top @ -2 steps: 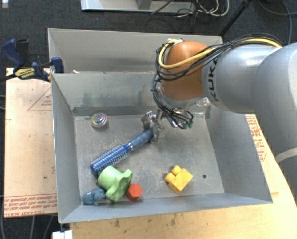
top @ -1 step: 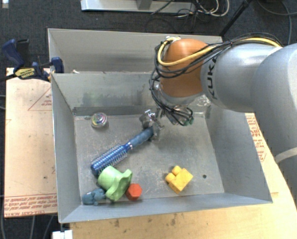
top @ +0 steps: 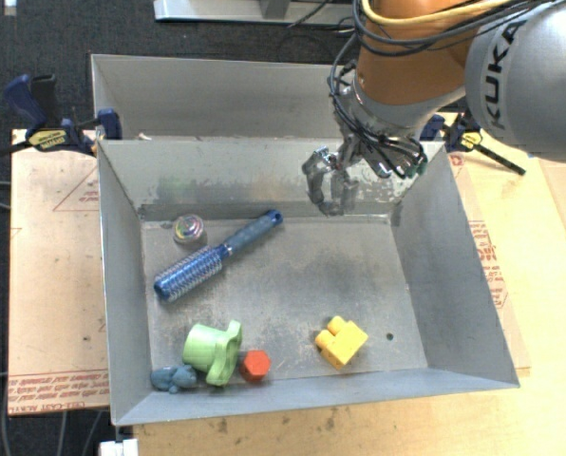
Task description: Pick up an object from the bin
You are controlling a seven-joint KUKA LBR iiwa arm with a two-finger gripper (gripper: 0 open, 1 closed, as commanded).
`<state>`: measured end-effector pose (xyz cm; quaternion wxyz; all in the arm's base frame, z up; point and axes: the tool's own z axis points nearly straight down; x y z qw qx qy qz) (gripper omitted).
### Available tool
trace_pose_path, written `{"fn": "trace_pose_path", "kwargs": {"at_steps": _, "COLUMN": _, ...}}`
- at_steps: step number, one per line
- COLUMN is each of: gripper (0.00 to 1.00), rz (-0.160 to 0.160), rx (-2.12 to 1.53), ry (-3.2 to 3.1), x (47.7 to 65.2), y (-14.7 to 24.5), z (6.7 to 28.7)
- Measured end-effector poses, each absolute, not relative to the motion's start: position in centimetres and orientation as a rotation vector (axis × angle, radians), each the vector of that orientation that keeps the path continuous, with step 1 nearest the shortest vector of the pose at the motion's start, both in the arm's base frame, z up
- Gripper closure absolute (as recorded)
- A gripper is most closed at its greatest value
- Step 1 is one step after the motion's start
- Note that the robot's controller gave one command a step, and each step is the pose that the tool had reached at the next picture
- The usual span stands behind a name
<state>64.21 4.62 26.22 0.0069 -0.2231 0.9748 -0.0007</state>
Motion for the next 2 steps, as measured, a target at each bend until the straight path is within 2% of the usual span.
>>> {"fn": "trace_pose_path", "kwargs": {"at_steps": 1, "gripper": 0.00, "rz": 0.002, "rx": -0.697, "ry": 3.058, "x": 64.1, "y": 4.6, "z": 25.7}}
{"fn": "trace_pose_path", "kwargs": {"at_steps": 2, "gripper": 0.00, "rz": 0.002, "rx": -0.824, "ry": 3.042, "x": 56.9, "y": -5.2, "z": 16.1}}
